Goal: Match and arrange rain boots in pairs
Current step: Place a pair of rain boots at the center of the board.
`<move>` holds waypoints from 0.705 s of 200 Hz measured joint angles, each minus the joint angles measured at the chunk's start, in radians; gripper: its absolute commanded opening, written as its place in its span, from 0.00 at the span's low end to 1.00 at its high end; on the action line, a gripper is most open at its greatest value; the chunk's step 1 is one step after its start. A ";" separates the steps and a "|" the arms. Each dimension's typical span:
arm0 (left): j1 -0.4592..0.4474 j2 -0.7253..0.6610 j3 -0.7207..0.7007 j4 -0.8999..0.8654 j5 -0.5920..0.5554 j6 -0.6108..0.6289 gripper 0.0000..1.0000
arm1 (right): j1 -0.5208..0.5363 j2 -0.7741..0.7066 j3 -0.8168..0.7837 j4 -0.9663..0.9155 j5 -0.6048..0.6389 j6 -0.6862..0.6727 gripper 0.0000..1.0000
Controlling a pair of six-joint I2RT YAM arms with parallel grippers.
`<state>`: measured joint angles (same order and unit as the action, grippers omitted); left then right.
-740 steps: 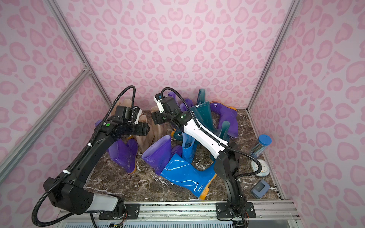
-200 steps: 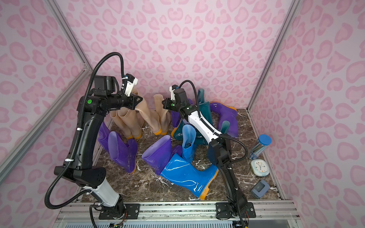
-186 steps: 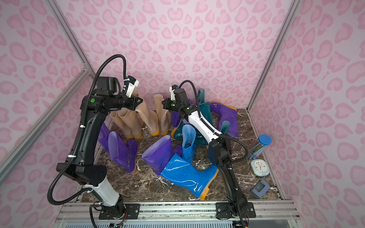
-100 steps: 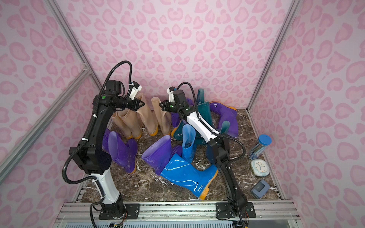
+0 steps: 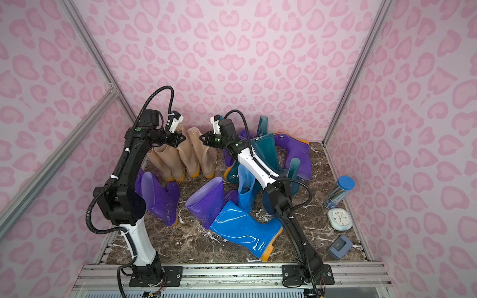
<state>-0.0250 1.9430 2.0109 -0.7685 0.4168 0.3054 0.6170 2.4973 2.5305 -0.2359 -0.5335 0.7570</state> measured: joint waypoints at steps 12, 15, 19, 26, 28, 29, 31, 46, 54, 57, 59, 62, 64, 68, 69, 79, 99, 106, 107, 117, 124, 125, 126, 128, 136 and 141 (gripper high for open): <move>-0.006 -0.039 -0.083 0.039 -0.014 0.001 0.02 | 0.002 0.005 0.000 0.011 0.000 0.020 0.00; -0.008 -0.048 -0.101 0.049 -0.016 0.001 0.02 | 0.003 0.006 0.000 0.013 0.000 0.023 0.00; -0.008 -0.059 -0.122 0.061 -0.021 0.001 0.02 | 0.003 0.007 0.000 0.017 0.000 0.030 0.00; -0.010 -0.076 -0.154 0.083 -0.026 0.001 0.02 | 0.006 0.008 0.000 0.026 0.002 0.044 0.00; -0.010 -0.080 -0.163 0.089 -0.028 0.001 0.02 | 0.007 0.009 0.000 0.029 0.002 0.046 0.00; -0.010 -0.082 -0.166 0.091 -0.028 0.001 0.02 | 0.007 0.009 0.000 0.030 0.003 0.047 0.00; -0.010 -0.085 -0.173 0.097 -0.029 0.001 0.02 | 0.008 0.010 0.000 0.034 0.003 0.048 0.00; -0.008 -0.101 -0.208 0.129 -0.032 0.001 0.02 | 0.012 0.012 -0.001 0.047 0.003 0.073 0.00; -0.008 -0.108 -0.222 0.147 -0.037 -0.001 0.02 | 0.015 0.012 -0.001 0.051 0.003 0.084 0.00; -0.008 -0.110 -0.225 0.151 -0.039 -0.004 0.02 | 0.016 0.012 -0.001 0.051 0.003 0.090 0.00; -0.008 -0.111 -0.227 0.154 -0.040 -0.007 0.02 | 0.016 0.012 -0.001 0.051 0.003 0.093 0.00; -0.008 -0.112 -0.227 0.157 -0.040 -0.011 0.02 | 0.018 0.012 -0.001 0.051 0.004 0.097 0.00; -0.008 -0.113 -0.228 0.158 -0.041 -0.015 0.02 | 0.018 0.012 -0.001 0.051 0.004 0.098 0.00; -0.008 -0.113 -0.228 0.161 -0.044 -0.020 0.02 | 0.020 0.012 -0.001 0.053 0.007 0.103 0.00; -0.008 -0.113 -0.228 0.162 -0.045 -0.021 0.02 | 0.020 0.012 -0.001 0.053 0.007 0.104 0.00; -0.008 -0.113 -0.226 0.166 -0.048 -0.035 0.02 | 0.024 0.012 -0.003 0.057 0.011 0.119 0.00; -0.008 -0.113 -0.222 0.166 -0.056 -0.052 0.08 | 0.029 -0.005 -0.031 0.061 0.010 0.139 0.00; -0.009 -0.113 -0.222 0.167 -0.058 -0.060 0.09 | 0.029 -0.014 -0.048 0.065 0.010 0.142 0.00; -0.009 -0.113 -0.222 0.167 -0.058 -0.062 0.09 | 0.029 -0.016 -0.053 0.066 0.010 0.142 0.00; -0.010 -0.113 -0.222 0.167 -0.060 -0.072 0.14 | 0.029 -0.035 -0.088 0.080 0.010 0.148 0.00; -0.011 -0.114 -0.222 0.166 -0.062 -0.074 0.26 | 0.029 -0.053 -0.117 0.084 0.009 0.148 0.00; -0.011 -0.114 -0.222 0.166 -0.063 -0.075 0.27 | 0.028 -0.055 -0.120 0.084 0.009 0.148 0.01; -0.011 -0.114 -0.222 0.166 -0.063 -0.077 0.29 | 0.028 -0.056 -0.122 0.084 0.009 0.148 0.02; -0.012 -0.115 -0.222 0.166 -0.063 -0.077 0.31 | 0.028 -0.061 -0.131 0.085 0.009 0.148 0.05; -0.015 -0.120 -0.222 0.166 -0.066 -0.078 0.41 | 0.027 -0.082 -0.163 0.091 0.010 0.148 0.17; -0.017 -0.125 -0.222 0.167 -0.065 -0.083 0.47 | 0.027 -0.095 -0.180 0.092 0.010 0.148 0.22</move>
<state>-0.0418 1.8183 1.7889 -0.6018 0.3519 0.2226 0.6437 2.4020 2.3505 -0.1440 -0.5232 0.9051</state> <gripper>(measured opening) 0.324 0.075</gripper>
